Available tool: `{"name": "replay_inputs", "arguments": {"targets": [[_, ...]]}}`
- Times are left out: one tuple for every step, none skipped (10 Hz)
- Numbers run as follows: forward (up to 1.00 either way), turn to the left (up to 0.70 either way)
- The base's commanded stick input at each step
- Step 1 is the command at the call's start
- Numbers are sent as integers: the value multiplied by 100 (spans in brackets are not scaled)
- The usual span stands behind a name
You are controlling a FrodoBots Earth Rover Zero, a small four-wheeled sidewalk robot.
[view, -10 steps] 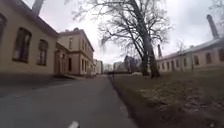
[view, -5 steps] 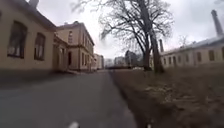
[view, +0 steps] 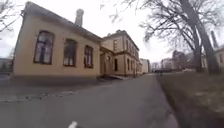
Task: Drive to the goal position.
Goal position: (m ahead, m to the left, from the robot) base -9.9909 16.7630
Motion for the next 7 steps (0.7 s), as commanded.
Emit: {"name": "replay_inputs", "arguments": {"targets": [[0, 100], [0, 100], [0, 100], [0, 100], [0, 100], [0, 100], [0, 100]]}}
